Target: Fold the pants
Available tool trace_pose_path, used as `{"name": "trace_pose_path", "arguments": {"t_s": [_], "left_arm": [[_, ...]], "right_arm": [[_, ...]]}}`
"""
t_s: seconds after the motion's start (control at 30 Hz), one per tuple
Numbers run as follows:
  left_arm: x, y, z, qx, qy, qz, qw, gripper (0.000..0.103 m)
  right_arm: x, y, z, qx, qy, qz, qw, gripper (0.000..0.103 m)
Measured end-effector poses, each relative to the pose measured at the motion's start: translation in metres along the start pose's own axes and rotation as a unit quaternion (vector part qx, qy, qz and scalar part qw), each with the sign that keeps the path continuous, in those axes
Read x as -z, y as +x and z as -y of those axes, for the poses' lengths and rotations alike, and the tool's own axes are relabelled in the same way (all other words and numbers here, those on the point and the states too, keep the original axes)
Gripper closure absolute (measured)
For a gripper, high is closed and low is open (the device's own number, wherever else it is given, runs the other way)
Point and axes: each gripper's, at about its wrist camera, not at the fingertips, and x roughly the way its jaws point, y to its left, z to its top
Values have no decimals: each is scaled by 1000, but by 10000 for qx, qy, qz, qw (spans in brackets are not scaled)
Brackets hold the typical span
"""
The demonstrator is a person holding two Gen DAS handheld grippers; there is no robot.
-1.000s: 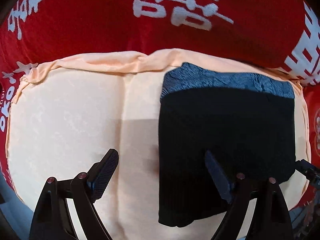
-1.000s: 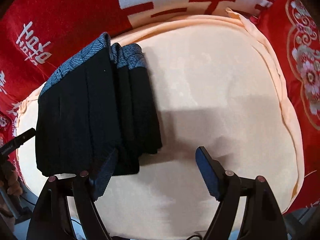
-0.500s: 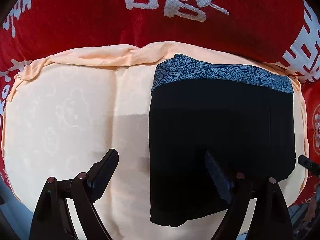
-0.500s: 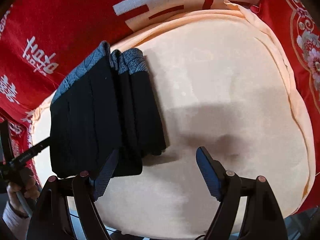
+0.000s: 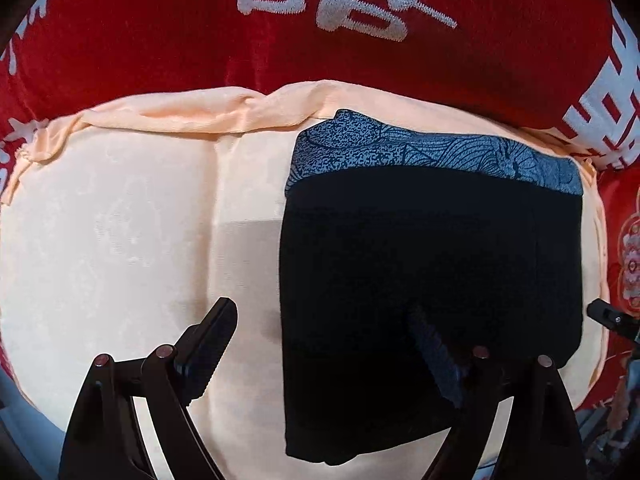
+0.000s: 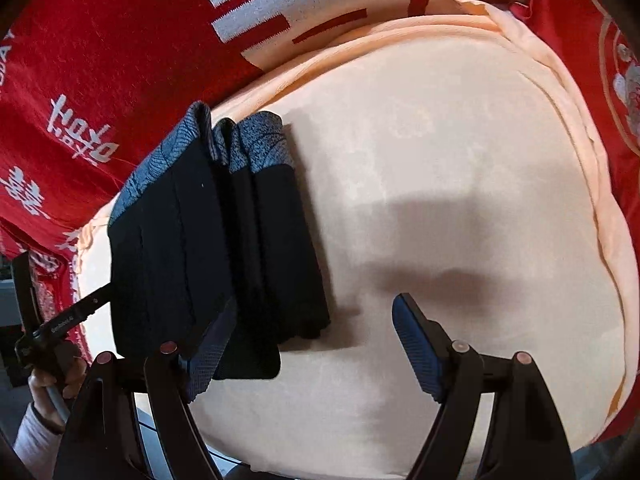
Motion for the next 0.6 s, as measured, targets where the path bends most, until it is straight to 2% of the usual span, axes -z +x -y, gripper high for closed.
{"name": "trace_pose_path", "arguments": {"t_s": [0.17,0.37,0.6], "left_arm": [[-5,7,-14,600,-258,-213,9976,14],[-10,18,-33,1046,-423,-439,9926,14],[-13,21,-46,1452,-336,-657,9866,14]], "right_arm": [[-9,4,3,-508,-104,-78,9986,20],[-20,14,7,-871,-100,-209,9959,19],[-30,19,4,-1668,-85,-416,9851,19]]}}
